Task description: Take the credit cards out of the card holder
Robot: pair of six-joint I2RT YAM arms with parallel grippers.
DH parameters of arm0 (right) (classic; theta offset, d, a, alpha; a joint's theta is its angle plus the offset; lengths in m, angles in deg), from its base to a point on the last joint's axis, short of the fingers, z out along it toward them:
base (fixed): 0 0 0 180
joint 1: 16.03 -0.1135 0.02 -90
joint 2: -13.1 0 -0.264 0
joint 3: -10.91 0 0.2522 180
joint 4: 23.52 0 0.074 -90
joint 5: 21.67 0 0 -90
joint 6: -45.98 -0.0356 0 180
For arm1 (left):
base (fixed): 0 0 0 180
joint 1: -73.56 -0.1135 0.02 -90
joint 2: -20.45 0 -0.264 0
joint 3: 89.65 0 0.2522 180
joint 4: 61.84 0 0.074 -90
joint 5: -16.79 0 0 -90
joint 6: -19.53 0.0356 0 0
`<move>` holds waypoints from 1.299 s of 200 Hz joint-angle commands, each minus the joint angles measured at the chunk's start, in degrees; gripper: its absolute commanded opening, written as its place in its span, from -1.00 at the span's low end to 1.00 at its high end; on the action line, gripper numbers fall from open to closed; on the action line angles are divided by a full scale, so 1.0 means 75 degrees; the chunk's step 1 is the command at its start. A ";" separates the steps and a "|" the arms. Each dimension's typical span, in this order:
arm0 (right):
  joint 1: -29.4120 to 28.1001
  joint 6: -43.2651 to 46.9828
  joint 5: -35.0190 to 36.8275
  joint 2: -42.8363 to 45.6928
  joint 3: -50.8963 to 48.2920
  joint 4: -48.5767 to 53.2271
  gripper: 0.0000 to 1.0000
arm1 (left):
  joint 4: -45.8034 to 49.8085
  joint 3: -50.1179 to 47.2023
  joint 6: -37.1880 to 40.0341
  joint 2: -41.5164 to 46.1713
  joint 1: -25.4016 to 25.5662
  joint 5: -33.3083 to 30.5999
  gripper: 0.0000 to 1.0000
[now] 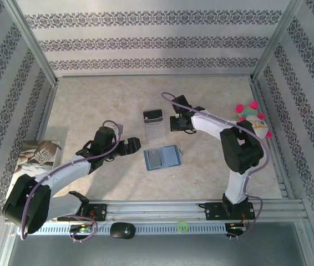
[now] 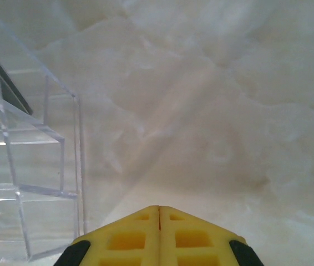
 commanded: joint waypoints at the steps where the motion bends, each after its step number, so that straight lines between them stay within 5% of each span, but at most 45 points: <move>1: -0.0093 0.0266 0.0086 -0.0457 0.0472 0.0006 -0.95 | -0.0061 -0.0139 -0.0045 0.0326 -0.0100 -0.0161 0.99; 130: -0.0964 0.0202 0.0141 -0.0112 0.0146 -0.0294 -0.94 | 0.0062 -0.0599 -0.0189 0.1174 -0.0111 -0.0533 0.99; 173: -0.0974 -0.0035 0.0518 0.1536 -0.0795 -0.0320 -0.48 | -0.0330 -0.0734 -0.0194 0.0927 -0.0105 -0.0176 1.00; 190: -0.1184 -0.0020 0.0448 0.2013 -0.1002 0.0131 -0.33 | -0.0689 -0.0779 -0.0294 0.0560 -0.0081 0.0060 0.77; 260: -0.3361 0.0422 0.0592 0.2309 -0.2028 0.0398 -0.09 | -0.0631 -0.0611 -0.0345 -0.0335 0.0724 -0.1055 0.64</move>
